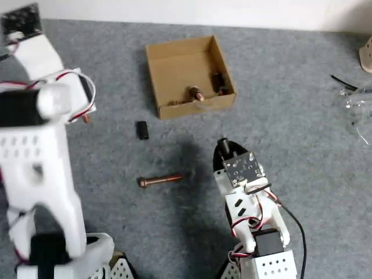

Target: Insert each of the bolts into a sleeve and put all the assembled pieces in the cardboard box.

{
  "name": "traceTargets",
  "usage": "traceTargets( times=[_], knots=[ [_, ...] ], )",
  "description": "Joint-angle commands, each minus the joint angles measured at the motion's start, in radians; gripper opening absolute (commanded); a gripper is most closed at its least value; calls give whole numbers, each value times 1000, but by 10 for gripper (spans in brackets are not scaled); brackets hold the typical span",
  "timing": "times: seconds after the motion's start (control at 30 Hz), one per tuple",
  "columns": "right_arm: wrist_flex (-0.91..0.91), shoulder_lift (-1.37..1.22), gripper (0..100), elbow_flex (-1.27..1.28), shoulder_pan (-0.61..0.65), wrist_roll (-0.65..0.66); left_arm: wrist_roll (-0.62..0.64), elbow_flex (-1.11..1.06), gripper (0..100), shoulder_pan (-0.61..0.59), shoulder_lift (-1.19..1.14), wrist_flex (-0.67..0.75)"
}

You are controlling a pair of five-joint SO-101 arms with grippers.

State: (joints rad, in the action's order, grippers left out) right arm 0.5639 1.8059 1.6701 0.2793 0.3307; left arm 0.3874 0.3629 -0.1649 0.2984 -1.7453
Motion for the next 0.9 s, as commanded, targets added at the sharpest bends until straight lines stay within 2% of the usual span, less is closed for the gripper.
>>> traceTargets(
  times=[0.0,0.2,0.5,0.73,0.87],
  knots=[
    [-44,4,5,94,-13,9,-57,88,6,22,209,0],
    [-44,4,5,94,-13,9,-110,39,6,18,426,-8],
    [-42,4,5,94,-13,9,-124,-280,6,22,819,0],
    [-42,4,5,93,-13,9,-126,-625,6,18,1113,5],
    [-42,4,5,93,-13,9,-150,-880,6,18,1302,126]
  ],
)
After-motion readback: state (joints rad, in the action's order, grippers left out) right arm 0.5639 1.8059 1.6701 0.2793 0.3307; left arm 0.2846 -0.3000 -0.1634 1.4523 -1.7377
